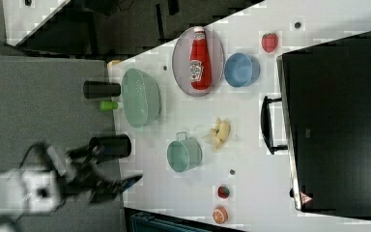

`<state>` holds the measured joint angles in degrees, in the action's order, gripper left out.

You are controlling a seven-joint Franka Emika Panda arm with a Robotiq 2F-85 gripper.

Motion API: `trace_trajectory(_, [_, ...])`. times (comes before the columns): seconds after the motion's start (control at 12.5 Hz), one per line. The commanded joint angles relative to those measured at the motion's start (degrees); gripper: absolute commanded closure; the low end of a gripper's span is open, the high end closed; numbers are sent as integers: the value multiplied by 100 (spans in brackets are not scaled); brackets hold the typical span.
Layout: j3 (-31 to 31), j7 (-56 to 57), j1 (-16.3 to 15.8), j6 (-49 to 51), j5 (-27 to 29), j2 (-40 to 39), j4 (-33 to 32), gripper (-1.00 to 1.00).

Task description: Pick banana from table and place on oven.

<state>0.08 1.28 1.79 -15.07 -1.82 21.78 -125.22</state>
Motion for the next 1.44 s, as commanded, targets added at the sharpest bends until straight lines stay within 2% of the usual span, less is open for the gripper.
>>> trace_trajectory(0.08, [76, -192, -43, -531, 29, -562, -497, -100])
trace_trajectory(1.04, [312, -316, -103, -3835, 35, -3189, -1272, -100])
trace_trajectory(1.44, [399, -1091, -139, -4307, 36, -3831, -1345, -100])
